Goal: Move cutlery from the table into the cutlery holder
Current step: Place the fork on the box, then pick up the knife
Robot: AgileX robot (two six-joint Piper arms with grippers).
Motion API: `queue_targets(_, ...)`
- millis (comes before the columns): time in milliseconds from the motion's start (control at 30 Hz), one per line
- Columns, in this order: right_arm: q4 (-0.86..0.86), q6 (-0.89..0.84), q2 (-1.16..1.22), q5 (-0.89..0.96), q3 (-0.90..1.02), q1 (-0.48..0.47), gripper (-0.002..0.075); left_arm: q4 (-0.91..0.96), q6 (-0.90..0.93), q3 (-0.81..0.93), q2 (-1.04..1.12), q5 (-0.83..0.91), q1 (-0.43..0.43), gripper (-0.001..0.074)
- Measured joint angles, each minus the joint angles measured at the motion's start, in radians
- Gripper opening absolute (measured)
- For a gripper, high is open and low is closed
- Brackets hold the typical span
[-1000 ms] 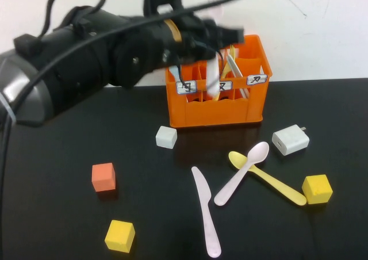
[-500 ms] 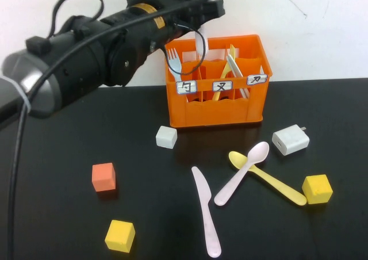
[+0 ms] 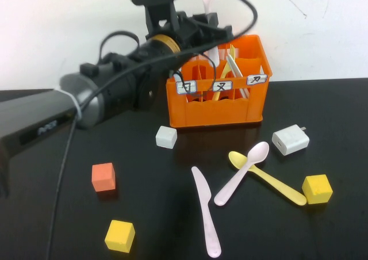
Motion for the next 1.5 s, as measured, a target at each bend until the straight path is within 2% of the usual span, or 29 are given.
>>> queue_targets(300,0.000,-0.037,0.000,-0.006,0.000,0.000,-0.0002,0.000,0.046,0.000,0.095,-0.125,0.017,0.0107)
queue_targets(667,0.000,-0.037,0.000,-0.019,0.015,0.000,-0.0002,0.019,0.054,0.000,0.126,-0.151,0.017,0.0114)
queue_targets(733,0.000,-0.037,0.000,-0.019,0.015,0.000,-0.0002,0.022,0.055,0.000,0.126,-0.149,0.017,0.0162)
queue_targets(900,0.000,-0.037,0.000,-0.028,0.015,0.000,-0.0002,0.024,0.057,0.000,0.126,-0.144,0.017,0.0385)
queue_targets(1000,0.000,-0.037,0.000,-0.031,0.015,0.000,-0.0002,0.024,0.057,0.000,0.109,-0.095,0.017,0.0410)
queue_targets(1067,0.000,-0.037,0.000,-0.034,0.015,0.000,-0.0002,0.024,0.057,0.000,0.081,-0.021,0.017,0.0381)
queue_targets(1167,0.000,-0.037,0.000,-0.034,0.015,0.000,-0.0002,0.024,0.057,0.000,0.015,0.121,0.017,0.0291)
queue_targets(1367,0.026,-0.048,0.000,-0.034,0.015,0.000,-0.0002,0.007,0.023,0.000,-0.141,0.462,0.017,0.0054)
queue_targets(1500,0.101,-0.118,0.000,-0.028,0.016,0.000,-0.0002,-0.051,0.030,0.000,-0.210,0.735,0.017,0.0011)
